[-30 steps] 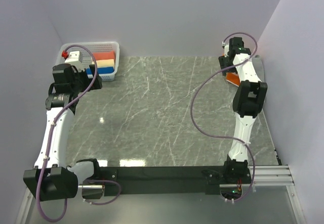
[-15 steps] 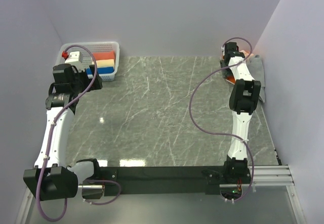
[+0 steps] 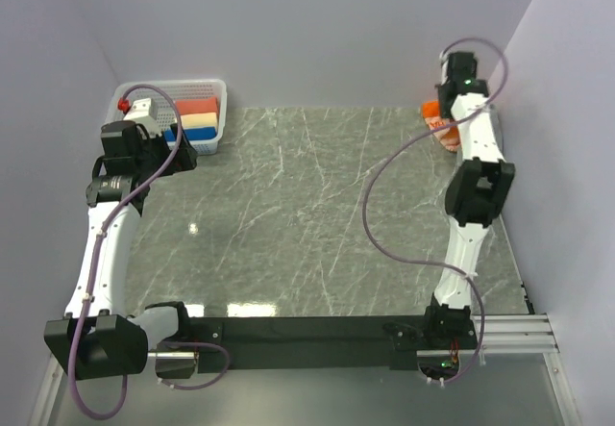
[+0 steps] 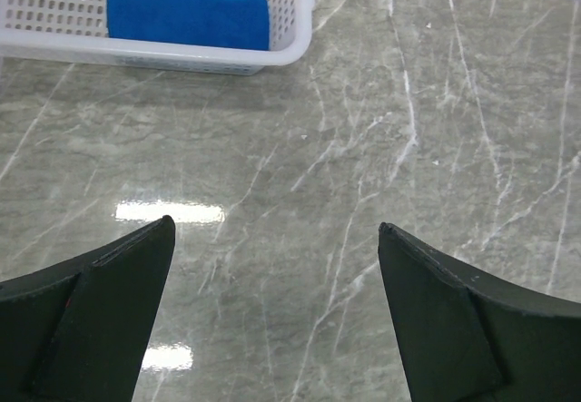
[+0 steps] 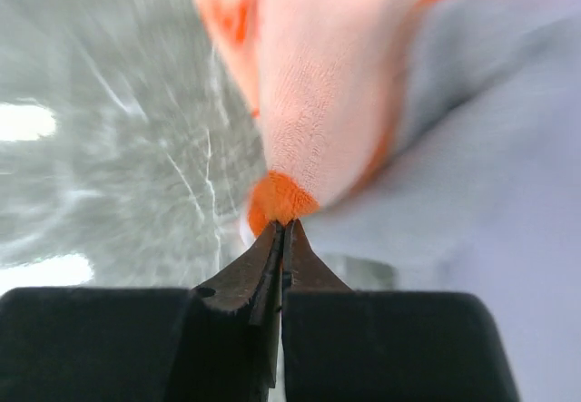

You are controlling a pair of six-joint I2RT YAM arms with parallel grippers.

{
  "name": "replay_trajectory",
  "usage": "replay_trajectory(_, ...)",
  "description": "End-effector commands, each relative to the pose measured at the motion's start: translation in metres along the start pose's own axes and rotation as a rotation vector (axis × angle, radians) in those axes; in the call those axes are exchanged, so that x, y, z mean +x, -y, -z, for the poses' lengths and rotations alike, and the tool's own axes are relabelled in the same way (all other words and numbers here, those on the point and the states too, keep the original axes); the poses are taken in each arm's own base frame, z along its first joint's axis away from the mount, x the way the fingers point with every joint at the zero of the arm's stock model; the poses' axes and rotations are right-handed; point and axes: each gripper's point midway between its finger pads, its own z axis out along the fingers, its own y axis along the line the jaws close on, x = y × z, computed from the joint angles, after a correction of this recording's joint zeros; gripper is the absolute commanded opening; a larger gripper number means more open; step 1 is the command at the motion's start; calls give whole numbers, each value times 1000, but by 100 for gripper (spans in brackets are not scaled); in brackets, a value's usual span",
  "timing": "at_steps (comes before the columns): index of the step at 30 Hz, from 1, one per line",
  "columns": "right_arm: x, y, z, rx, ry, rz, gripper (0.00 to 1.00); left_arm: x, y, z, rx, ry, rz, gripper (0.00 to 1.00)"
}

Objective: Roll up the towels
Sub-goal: Grab a towel with the right arm, then move the towel to the center of the board

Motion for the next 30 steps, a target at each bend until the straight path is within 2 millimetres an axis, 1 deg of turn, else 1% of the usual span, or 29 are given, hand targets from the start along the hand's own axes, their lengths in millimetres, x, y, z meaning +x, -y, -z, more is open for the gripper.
replay_trajectory(1, -92, 61, 164, -5, 405, -152, 0, -23, 18, 14, 66, 60, 28, 100)
replay_trajectory(2, -99, 68, 196, -16, 467, -167, 0, -22, 19, 14, 69, 59, 29, 99)
replay_trajectory(4, -106, 71, 230, -51, 534, -194, 0, -21, 20, 14, 78, 57, 36, 100)
replay_trajectory(5, -109, 77, 260, -61, 589, -208, 0, -21, 21, 15, 82, 61, 35, 100)
replay_trajectory(7, -114, 76, 294, -108, 667, -234, 0, -20, 22, 15, 86, 59, 41, 100)
replay_trajectory(8, -117, 84, 330, -113, 752, -249, 0, -20, 22, 16, 88, 59, 45, 99)
replay_trajectory(9, -120, 79, 351, -162, 804, -248, 0, -20, 23, 16, 90, 59, 47, 99)
replay_trajectory(10, -121, 83, 382, -176, 877, -251, 0, -20, 23, 15, 91, 55, 51, 99)
replay_trajectory(12, -121, 76, 416, -236, 948, -233, 0, -20, 24, 16, 98, 58, 53, 99)
replay_trajectory(13, -119, 65, 446, -309, 1007, -195, 0, -20, 25, 16, 100, 56, 54, 100)
replay_trajectory(15, -113, 51, 472, -372, 1052, -158, 0, -21, 27, 18, 110, 63, 55, 100)
replay_trajectory(16, -110, 31, 482, -443, 1061, -121, 0, -22, 28, 20, 116, 69, 53, 100)
replay_trajectory(17, -101, 28, 497, -468, 1079, -107, 0, -23, 30, 20, 123, 72, 52, 99)
replay_trajectory(18, -96, 10, 508, -535, 1086, -77, 0, -24, 31, 21, 128, 76, 48, 99)
replay_trajectory(19, -90, -10, 509, -599, 1067, -58, 0, -26, 33, 24, 141, 85, 44, 100)
replay_trajectory(20, -82, -20, 523, -652, 1082, -38, 0, -27, 34, 25, 148, 87, 44, 99)
replay_trajectory(21, -76, -32, 521, -706, 1056, -42, 0, -29, 36, 27, 155, 93, 38, 100)
replay_trajectory(22, -72, -41, 525, -751, 1046, -33, 0, -32, 40, 29, 178, 99, 33, 99)
replay_trajectory(23, -64, -55, 538, -829, 1055, -3, 0, -33, 42, 30, 188, 101, 28, 100)
replay_trajectory(24, -60, -64, 535, -866, 1032, -8, 0, -37, 45, 32, 201, 110, 19, 99)
replay_trajectory(26, -57, -68, 543, -904, 1039, -21, 0, -38, 52, 35, 241, 108, 7, 99)
replay_trajectory(28, -58, -68, 541, -905, 1028, -37, 0, -39, 58, 38, 279, 104, -30, 99)
replay_trajectory(29, -57, -68, 539, -899, 1026, -34, 0, -35, 71, 43, 360, 89, -55, 100)
replay_trajectory(30, -57, -67, 535, -887, 1016, -42, 0, -34, 76, 45, 397, 86, -89, 99)
